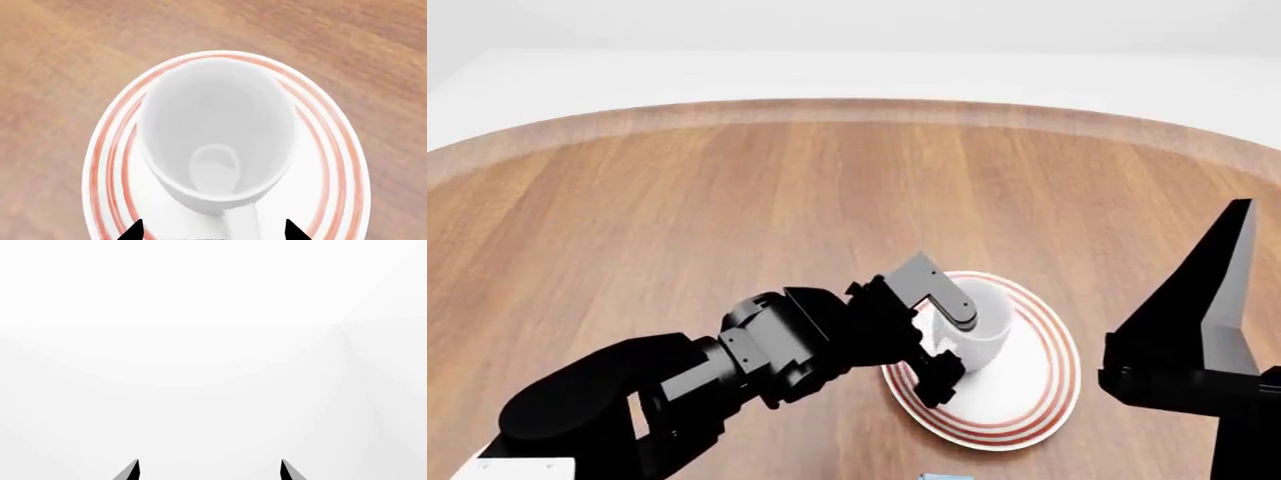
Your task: Pick up the white mug and put it on the plate, and put the chocolate pudding to the right of the plate.
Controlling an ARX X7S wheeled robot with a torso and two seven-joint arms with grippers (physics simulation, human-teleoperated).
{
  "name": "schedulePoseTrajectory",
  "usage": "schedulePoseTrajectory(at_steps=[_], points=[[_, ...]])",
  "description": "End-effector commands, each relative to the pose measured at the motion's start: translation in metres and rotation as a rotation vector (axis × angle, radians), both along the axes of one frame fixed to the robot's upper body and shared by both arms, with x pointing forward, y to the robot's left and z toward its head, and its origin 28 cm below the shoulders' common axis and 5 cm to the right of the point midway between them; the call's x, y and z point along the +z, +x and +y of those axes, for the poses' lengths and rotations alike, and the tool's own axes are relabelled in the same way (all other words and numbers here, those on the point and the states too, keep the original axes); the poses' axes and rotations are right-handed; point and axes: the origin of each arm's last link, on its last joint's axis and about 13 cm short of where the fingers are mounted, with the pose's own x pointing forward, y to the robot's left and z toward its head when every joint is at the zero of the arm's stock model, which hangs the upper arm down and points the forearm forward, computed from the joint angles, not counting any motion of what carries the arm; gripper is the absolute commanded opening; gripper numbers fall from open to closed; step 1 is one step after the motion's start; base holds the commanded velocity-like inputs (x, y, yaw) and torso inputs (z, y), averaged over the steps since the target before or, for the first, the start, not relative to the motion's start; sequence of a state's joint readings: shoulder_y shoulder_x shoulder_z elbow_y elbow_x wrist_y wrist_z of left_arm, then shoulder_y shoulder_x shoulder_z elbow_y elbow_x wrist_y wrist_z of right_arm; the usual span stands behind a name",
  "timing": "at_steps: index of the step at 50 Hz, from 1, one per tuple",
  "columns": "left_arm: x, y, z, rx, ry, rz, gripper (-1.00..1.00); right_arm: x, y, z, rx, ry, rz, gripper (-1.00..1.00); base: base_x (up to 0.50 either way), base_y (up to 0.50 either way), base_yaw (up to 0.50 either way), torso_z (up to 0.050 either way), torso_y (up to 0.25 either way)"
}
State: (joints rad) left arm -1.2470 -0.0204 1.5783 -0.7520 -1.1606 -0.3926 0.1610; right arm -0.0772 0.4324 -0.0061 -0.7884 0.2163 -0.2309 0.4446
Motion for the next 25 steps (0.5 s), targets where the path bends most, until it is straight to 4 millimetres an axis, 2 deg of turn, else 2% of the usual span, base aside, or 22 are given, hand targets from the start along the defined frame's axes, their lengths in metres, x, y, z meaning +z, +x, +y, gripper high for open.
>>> schedulePoseTrajectory(at_steps=[1,9,25], points=[[0.002,-0.002,-0.009,-0.022,-0.026,0.004,1.0,0.001,0.0,-0.002,-0.018,-0.013,-0.017,1.0,0.0,0.0,0.0,0.0,0.0],[-0.002,-0.007,-0.011,-0.036,-0.016,0.017,1.0,0.001,0.0,-0.001,-0.018,-0.015,-0.015,1.0,0.0,0.0,0.0,0.0,0.0],[0.018,-0.006,-0.018,-0.032,-0.03,0.008,1.0,0.0,-0.002,0.0,-0.016,-0.025,-0.017,1.0,0.0,0.0,0.0,0.0,0.0]])
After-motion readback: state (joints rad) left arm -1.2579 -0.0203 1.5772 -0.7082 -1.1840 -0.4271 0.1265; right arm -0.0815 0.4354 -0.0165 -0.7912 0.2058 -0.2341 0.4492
